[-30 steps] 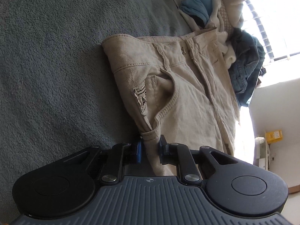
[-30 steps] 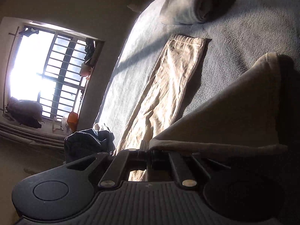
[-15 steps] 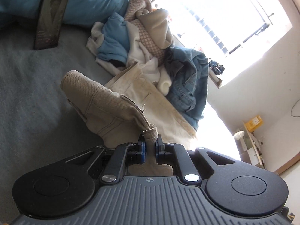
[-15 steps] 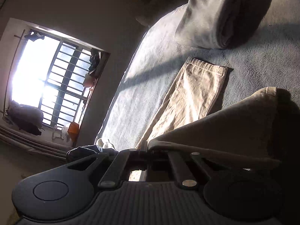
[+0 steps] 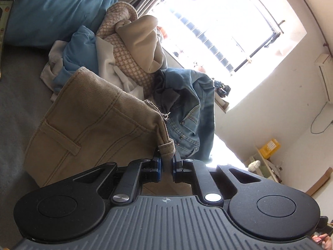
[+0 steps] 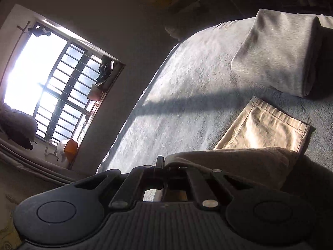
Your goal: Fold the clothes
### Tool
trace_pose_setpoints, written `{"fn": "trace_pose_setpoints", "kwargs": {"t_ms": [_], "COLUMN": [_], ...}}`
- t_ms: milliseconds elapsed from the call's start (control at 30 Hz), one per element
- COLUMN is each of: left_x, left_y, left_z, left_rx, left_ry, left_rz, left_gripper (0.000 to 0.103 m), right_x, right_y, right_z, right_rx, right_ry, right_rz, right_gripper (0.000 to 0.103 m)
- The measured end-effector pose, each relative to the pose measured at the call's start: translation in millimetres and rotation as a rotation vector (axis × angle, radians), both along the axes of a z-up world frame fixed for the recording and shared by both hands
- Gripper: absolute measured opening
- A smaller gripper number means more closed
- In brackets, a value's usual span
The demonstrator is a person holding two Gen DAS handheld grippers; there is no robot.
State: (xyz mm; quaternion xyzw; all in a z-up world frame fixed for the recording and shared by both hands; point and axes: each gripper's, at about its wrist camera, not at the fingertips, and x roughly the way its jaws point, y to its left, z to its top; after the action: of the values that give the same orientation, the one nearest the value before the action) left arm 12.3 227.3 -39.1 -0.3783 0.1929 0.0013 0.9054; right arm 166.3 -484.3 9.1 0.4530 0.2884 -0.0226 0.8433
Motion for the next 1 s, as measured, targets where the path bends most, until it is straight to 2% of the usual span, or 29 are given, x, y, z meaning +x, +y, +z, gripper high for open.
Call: {"fn": "trace_pose_setpoints", "kwargs": {"t_ms": [267, 533, 667, 767, 800, 867, 933, 1000], "left_x": [69.8, 115.1, 126.3, 132.4, 132.3, 133.2, 131.7, 130.7], "left_y": [4.5, 10.9, 18.8, 29.1, 31.7, 42.6, 51.7, 57.9], "left_z": [-37.1, -68.6, -85.1, -93.9, -95.1, -100.6, -104.2, -106.7], "left_rx": [0.004, 0.004, -0.06, -0.143, -0.174, -0.308, -0.443, -0.539], "left_ry": [0.032, 0.099, 0.123, 0.133, 0.127, 0.1, 0.077, 0.065], "left_rz": [-0.003, -0.01, -0.013, -0.017, -0.015, 0.008, 0.043, 0.076], "left_gripper": [0.007, 0.008, 0.01, 0.017, 0.022, 0.03, 0.034, 0.036], "right_x": [71.9, 125.6, 135.9, 137.8, 138.2, 134.5, 122.7, 109.5], "right_y": [23.9, 41.2, 46.4, 41.9, 39.6, 33.6, 28.6, 23.8], "right_z": [-18.9, -52.3, -76.2, -99.9, -108.9, -128.1, -137.9, -141.6], "right_rx": [-0.065, -0.094, -0.057, 0.04, 0.082, 0.166, 0.19, 0.219], "right_ry": [0.047, 0.088, 0.083, 0.125, 0.152, 0.229, 0.243, 0.241], "right_rz": [-0.026, -0.038, -0.056, -0.053, -0.048, -0.053, -0.077, -0.092], "right_gripper": [0.003, 0.003, 0.003, 0.008, 0.022, 0.044, 0.047, 0.054]}}
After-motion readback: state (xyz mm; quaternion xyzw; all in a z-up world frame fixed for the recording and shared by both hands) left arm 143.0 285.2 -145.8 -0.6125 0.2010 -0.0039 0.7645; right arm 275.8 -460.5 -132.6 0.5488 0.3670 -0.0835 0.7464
